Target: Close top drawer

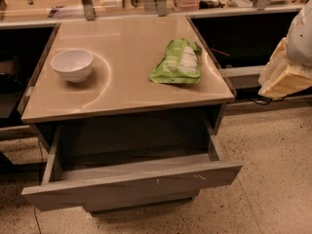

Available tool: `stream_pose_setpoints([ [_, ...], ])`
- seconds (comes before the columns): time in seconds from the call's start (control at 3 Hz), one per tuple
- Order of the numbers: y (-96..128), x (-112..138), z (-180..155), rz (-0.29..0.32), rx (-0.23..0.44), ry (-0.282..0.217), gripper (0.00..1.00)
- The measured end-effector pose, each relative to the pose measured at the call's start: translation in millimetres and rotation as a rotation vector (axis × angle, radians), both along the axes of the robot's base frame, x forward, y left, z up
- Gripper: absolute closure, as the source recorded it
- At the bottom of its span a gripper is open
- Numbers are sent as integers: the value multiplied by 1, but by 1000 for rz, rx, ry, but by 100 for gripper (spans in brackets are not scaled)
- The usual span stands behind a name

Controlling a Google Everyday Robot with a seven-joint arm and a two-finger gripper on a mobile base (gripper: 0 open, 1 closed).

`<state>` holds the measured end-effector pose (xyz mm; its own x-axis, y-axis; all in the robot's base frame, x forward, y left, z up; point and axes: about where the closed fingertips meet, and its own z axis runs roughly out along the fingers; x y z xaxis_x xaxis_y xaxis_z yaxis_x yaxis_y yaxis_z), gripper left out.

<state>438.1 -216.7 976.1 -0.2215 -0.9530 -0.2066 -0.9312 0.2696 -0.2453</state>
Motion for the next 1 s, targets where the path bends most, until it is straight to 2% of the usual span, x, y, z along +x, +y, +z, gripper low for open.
stream_pose_setpoints([
  [0.33,0,0,0,0,0,0,88],
  [0.67,5,-21,-14,-6,-28,35,100],
  [1.0,23,-64,-52,-38,-21,122,100],
])
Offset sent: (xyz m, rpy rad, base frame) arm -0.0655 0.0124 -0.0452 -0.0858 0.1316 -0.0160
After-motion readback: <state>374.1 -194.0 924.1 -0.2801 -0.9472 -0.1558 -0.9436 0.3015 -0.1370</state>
